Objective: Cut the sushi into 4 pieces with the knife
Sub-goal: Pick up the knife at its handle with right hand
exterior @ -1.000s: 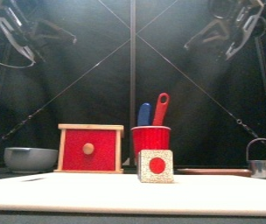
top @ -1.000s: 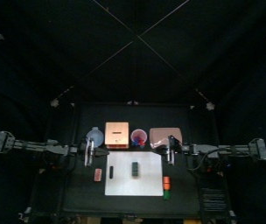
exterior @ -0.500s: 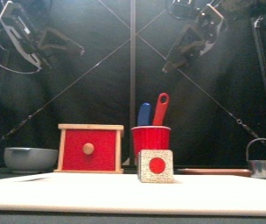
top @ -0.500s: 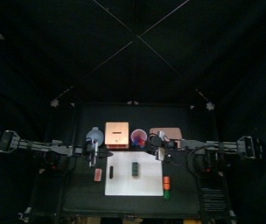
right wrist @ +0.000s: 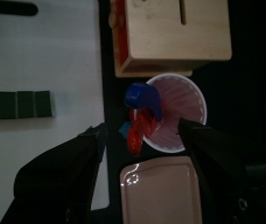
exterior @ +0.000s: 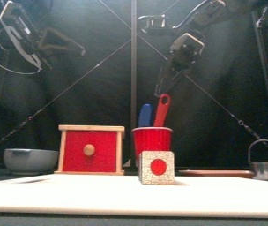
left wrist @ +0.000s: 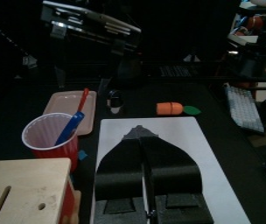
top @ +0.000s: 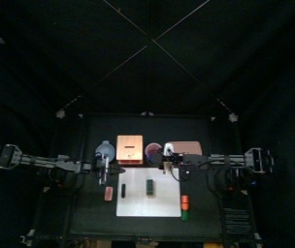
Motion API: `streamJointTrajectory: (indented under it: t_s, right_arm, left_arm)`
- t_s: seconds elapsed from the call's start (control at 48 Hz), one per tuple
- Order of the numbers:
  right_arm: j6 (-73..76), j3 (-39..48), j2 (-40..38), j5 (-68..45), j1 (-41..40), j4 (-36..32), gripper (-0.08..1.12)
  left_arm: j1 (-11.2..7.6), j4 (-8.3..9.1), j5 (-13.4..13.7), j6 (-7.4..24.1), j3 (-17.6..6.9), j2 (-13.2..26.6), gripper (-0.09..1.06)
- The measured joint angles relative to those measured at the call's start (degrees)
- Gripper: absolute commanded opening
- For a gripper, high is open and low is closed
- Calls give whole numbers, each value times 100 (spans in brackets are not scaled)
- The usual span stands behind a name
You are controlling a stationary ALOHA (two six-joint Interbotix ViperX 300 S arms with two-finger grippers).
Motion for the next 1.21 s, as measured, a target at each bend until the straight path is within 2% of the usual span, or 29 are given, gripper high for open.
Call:
streamJointTrajectory:
  t_s: [0.354, 0.875, 0.979, 1.208]
  right_arm:
    - [-26, -694, 817, 1011, -35, -79, 95]
    - [-343, -1283, 1327, 1731, -185, -35, 93]
    - [-369, -1318, 1362, 1775, -237, -26, 86]
    - [-396, -1336, 1362, 1942, -264, -26, 54]
  left_arm:
    - [9, -9, 0, 0, 9, 0, 5]
    - [18, -9, 0, 0, 0, 0, 5]
    - [18, 0, 0, 0, 9, 0, 5]
    - [26, -9, 9, -9, 9, 0, 5]
